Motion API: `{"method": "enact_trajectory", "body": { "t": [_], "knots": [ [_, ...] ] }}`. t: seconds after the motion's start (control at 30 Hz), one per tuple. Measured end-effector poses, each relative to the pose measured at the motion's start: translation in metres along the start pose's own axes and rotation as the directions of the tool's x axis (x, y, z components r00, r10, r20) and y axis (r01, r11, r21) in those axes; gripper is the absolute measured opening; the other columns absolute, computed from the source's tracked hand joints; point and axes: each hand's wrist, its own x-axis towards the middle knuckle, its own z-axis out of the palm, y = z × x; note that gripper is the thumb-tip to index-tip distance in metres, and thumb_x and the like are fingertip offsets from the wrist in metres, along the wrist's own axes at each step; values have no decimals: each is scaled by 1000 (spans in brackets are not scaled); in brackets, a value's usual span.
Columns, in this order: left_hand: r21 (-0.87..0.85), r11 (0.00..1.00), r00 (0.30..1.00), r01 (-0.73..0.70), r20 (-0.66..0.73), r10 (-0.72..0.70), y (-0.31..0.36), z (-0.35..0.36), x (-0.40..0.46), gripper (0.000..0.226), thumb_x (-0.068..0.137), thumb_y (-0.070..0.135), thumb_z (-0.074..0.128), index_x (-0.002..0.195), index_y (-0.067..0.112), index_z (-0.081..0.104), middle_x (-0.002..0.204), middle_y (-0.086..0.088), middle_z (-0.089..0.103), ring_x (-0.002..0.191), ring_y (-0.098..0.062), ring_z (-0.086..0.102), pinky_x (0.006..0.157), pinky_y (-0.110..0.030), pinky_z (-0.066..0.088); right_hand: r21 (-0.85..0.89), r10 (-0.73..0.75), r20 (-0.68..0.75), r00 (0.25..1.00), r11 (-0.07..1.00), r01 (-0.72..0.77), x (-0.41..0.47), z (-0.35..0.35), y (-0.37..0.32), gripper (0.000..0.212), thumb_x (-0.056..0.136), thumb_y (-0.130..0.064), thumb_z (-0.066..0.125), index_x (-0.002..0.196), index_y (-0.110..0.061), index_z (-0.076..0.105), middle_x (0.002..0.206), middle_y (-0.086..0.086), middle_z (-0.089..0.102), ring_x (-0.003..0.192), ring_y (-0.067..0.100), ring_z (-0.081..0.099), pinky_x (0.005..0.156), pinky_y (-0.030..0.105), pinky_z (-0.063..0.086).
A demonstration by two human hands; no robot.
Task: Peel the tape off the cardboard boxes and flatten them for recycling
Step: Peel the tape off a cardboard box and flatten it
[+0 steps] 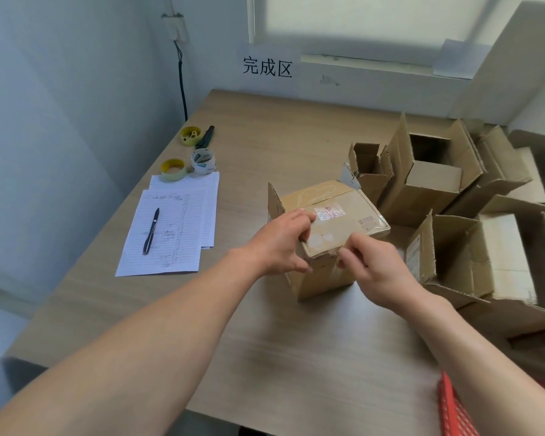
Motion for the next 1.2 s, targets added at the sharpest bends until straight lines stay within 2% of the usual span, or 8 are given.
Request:
{"method": "enact_trajectory", "body": {
  "t": [0.1, 0.23, 0.37, 0.47, 0.6, 0.73, 0.93, 1.2],
  "knots": [
    [17, 1000, 1000, 13, -10, -13, 4, -1, -1, 59, 59, 30, 95, 84, 16, 43, 148, -2, 47, 138, -15, 37, 99, -21, 33, 185, 146, -112, 983, 975, -124, -2, -9, -1, 19, 99, -20, 56, 81, -14, 58, 81, -3, 72, 79, 17, 69, 71, 42, 55],
    [48, 998, 999, 27, -30, -26, 8, -1, 0, 57, 61, 33, 93, 83, 16, 44, 147, 2, 47, 137, -14, 38, 96, -24, 38, 588, 439, -125, 890, 755, -290, -3, -17, -5, 21, 104, -17, 47, 93, -7, 62, 97, 5, 74, 80, 16, 74, 71, 39, 61],
    [68, 997, 999, 28, -47, -25, 10, 2, 1, 52, 60, 28, 91, 80, 16, 44, 144, 2, 49, 131, -15, 43, 87, -22, 37, 817, 643, -64, 763, 473, -330, -5, -10, -2, 28, 107, -17, 40, 88, -4, 55, 74, 8, 65, 62, 16, 66, 68, 38, 57],
    [82, 996, 998, 26, -60, -21, 11, 3, 0, 49, 59, 25, 89, 78, 16, 45, 142, 2, 51, 130, -16, 45, 84, -23, 39, 871, 719, -33, 694, 361, -333, 0, -6, 2, 24, 108, -18, 38, 93, -5, 52, 68, 8, 51, 60, 18, 56, 62, 35, 57],
    [108, 993, 997, 37, -75, -29, 11, 4, 0, 45, 60, 25, 86, 77, 16, 45, 141, 5, 51, 128, -14, 44, 79, -21, 34, 768, 611, -104, 785, 551, -328, 3, -6, 3, 26, 103, -32, 53, 103, -6, 56, 72, 3, 56, 63, 16, 58, 66, 38, 56],
    [116, 992, 996, 44, -79, -35, 12, 6, 1, 44, 59, 25, 85, 75, 17, 44, 139, 6, 51, 124, -13, 46, 79, -24, 39, 415, 456, -169, 874, 837, -357, -1, -10, -1, 29, 80, -37, 81, 86, -15, 63, 77, -3, 61, 68, 12, 54, 60, 29, 46],
    [106, 993, 996, 48, -75, -40, 14, 7, 1, 46, 58, 23, 84, 73, 20, 41, 139, 5, 52, 124, -16, 48, 86, -31, 47, 282, 436, -156, 886, 880, -383, -2, -9, 5, 20, 88, -25, 74, 69, -20, 72, 72, -8, 67, 74, 7, 60, 60, 24, 43],
    [129, 990, 997, 57, -68, -49, 12, 5, -1, 45, 58, 24, 84, 73, 20, 41, 139, 5, 51, 123, -15, 47, 79, -26, 41, 550, 478, -88, 874, 755, -357, -7, -9, 24, 24, 85, -7, 74, 63, -9, 66, 87, 3, 64, 84, 20, 60, 75, 36, 49]
  ]
}}
